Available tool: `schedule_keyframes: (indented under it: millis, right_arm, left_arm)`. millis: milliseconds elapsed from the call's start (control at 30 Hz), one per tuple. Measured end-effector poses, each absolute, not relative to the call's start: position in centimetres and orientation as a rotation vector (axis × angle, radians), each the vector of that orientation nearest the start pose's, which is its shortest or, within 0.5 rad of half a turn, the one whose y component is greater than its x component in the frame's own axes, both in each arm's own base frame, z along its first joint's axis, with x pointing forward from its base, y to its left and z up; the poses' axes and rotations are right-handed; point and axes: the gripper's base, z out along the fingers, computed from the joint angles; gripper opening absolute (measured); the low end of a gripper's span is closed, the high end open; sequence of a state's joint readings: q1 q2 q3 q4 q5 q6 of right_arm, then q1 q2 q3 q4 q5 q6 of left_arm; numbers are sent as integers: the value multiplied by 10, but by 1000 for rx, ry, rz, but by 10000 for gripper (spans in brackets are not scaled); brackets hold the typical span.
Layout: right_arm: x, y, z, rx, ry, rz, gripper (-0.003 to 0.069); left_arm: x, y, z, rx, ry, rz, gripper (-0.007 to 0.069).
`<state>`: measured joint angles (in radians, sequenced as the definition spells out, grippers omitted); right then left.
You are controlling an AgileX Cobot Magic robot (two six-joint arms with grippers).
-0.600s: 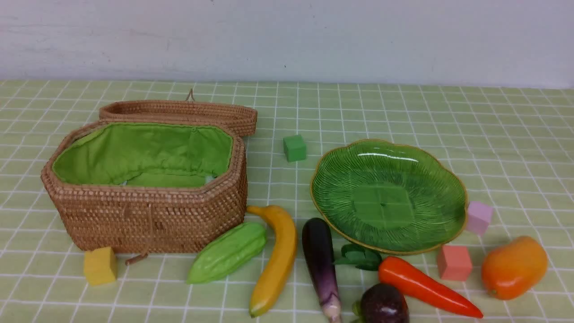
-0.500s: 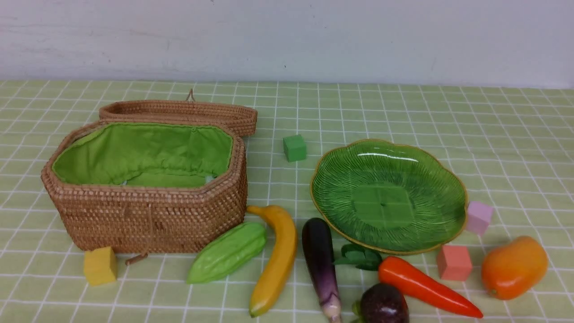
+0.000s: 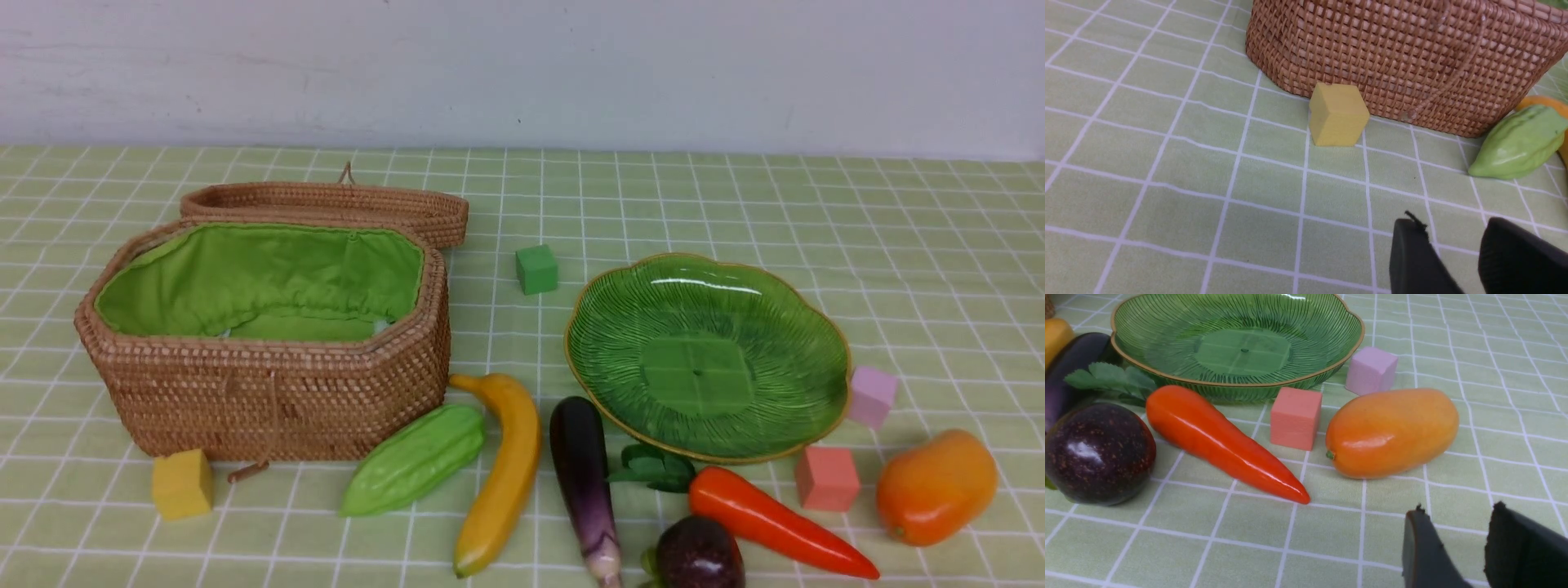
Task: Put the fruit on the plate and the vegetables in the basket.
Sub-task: Take a chayote with your left arm and place it on the basket on the left.
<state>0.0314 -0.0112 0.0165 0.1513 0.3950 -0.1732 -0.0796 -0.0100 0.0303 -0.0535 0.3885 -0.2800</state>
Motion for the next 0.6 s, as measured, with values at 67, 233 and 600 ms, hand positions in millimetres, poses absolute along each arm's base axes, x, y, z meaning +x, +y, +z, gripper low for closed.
schedule_keyframes:
  millis: [67,233,600]
  right_arm:
    - [52,7,173,-101,1877,53,240]
    - [52,7,173,-101,1877,53,240]
    - [52,7,173,-101,1877,53,240]
  left_arm:
    - [52,-6,169,-223,1890,-298,238]
    - [52,-6,169,-223,1890,-298,238]
    - [56,-7,186,-386,1679,-501,238]
